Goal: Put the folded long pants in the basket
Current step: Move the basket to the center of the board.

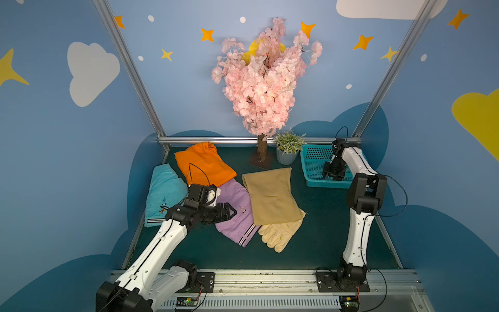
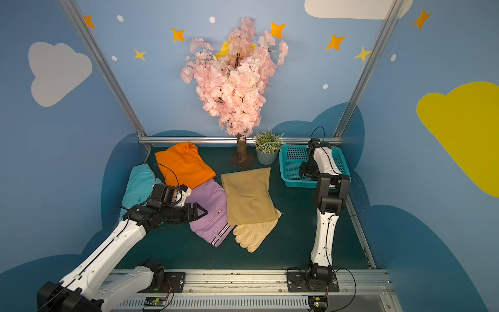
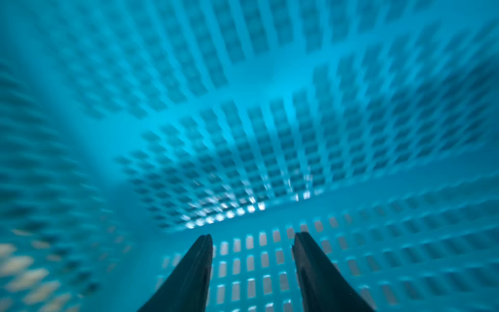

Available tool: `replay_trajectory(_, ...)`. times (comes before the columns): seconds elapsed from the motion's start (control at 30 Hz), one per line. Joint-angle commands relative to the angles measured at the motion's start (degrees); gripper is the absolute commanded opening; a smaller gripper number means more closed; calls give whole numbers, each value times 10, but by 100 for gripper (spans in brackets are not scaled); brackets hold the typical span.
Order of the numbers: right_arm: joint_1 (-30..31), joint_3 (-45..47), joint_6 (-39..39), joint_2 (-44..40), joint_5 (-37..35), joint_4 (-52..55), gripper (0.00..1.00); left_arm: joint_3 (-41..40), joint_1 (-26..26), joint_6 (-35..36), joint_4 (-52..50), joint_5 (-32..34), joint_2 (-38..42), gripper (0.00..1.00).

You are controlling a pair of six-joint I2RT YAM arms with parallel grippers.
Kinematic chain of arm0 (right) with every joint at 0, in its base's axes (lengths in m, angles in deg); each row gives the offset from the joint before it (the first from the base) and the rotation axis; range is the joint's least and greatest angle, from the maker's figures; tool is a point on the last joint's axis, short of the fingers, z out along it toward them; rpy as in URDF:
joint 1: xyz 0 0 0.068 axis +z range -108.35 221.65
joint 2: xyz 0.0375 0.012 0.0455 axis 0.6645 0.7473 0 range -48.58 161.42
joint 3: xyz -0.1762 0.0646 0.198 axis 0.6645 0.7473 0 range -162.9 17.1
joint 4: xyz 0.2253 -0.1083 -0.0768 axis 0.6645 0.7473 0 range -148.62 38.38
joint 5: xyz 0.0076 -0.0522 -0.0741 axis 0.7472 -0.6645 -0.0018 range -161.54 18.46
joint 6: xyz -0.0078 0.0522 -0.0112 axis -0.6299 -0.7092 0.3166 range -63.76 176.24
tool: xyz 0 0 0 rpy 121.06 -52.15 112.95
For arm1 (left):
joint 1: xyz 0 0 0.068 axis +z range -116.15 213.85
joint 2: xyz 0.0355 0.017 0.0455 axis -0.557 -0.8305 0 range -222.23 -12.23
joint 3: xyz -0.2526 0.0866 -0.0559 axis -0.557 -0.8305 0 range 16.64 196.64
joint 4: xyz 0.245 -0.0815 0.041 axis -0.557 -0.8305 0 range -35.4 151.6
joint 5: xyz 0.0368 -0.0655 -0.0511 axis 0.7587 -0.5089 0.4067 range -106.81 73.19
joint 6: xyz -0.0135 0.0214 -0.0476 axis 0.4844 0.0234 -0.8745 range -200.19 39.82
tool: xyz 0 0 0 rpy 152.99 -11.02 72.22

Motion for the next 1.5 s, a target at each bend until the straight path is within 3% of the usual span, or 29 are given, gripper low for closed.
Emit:
replay_trajectory(0.0,8,119,-8,-122,4,22,54,0,-2,9,-11,0,9,83)
replay_trajectory(0.23,31,381,-29,-285,50,-45,52,1,0,9,-13,-1,7,83)
replay_trajectory(0.5,125,540,-63,-384,60,-81,49,0,-2,9,-14,-3,16,83)
replay_trajectory(0.7,227,561,-111,-449,63,-85,50,-2,-4,7,-13,2,23,84)
replay_trajectory(0.8,231,531,-112,-470,36,-75,53,-4,-6,5,-11,-1,19,84)
replay_trajectory(0.97,207,447,-92,-504,-17,-47,67,-10,-25,-6,9,-27,-2,84)
replay_trajectory(1.07,218,429,-99,-560,31,-60,72,-3,-39,-23,31,-46,-25,83)
replay_trajectory(1.13,237,455,-134,-603,100,-95,68,8,-42,-28,44,-47,-41,83)
replay_trajectory(1.2,280,507,-204,-652,141,-151,55,20,-42,-30,57,-41,-57,83)
replay_trajectory(1.3,377,571,-350,-721,96,-206,52,34,-42,-30,60,-37,-93,83)
replay_trajectory(1.4,528,626,-469,-781,-43,-286,55,44,-45,-22,47,-54,-119,81)
replay_trajectory(1.47,608,627,-524,-772,-130,-290,61,46,-45,-18,40,-56,-126,81)
